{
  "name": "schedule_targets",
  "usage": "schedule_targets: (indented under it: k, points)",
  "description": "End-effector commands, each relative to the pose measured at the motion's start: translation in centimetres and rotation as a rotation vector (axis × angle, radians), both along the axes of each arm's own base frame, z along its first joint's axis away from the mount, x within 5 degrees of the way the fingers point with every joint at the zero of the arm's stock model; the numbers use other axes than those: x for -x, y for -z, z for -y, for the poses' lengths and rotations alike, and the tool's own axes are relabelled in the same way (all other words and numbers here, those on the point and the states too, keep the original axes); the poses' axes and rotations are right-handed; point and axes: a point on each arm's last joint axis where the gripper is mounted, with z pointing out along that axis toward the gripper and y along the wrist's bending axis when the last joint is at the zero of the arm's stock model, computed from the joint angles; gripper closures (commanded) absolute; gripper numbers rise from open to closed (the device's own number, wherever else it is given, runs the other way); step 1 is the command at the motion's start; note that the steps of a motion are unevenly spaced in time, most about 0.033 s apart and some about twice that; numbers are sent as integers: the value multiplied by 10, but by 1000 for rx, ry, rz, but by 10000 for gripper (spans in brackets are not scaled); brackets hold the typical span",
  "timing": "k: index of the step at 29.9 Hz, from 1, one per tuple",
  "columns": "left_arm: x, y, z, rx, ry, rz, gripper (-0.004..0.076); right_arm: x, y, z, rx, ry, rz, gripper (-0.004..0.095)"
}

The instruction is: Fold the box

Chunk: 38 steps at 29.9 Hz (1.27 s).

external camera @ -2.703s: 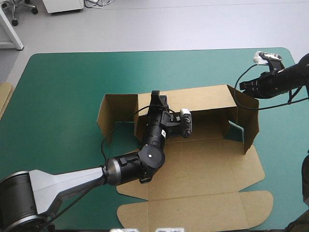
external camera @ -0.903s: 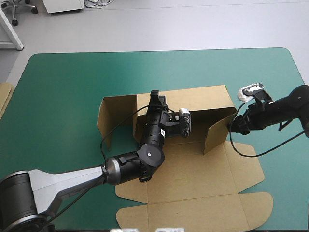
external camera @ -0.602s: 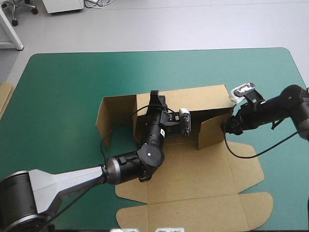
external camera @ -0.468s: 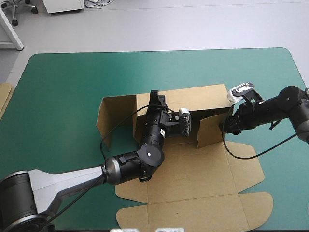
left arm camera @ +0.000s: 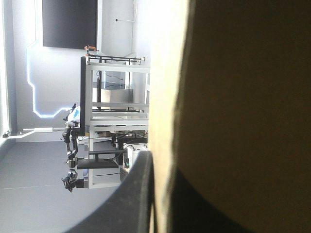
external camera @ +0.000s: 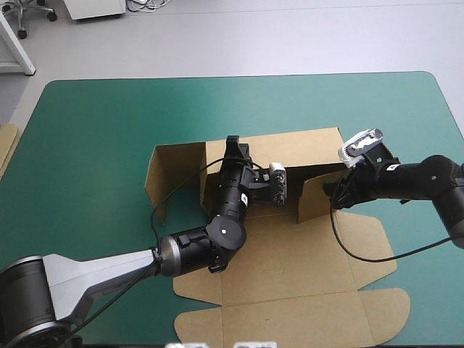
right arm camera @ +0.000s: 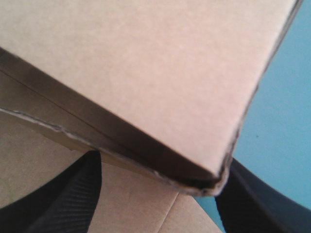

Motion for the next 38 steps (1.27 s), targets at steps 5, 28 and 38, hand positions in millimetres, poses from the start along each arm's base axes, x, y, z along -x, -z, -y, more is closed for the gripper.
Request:
schedule_targets:
  k: [5, 28, 38]
  points:
    - [3, -27, -4, 69, 7, 56, 733, -3, -10, -18, -7, 44, 181, 292]
    - [4, -26, -2, 67, 34, 55, 734, -7, -1, -18, -46, 130, 241, 849]
    - [4, -32, 1, 67, 69, 113, 732, -9, -3, -16, -82, 186, 248, 928]
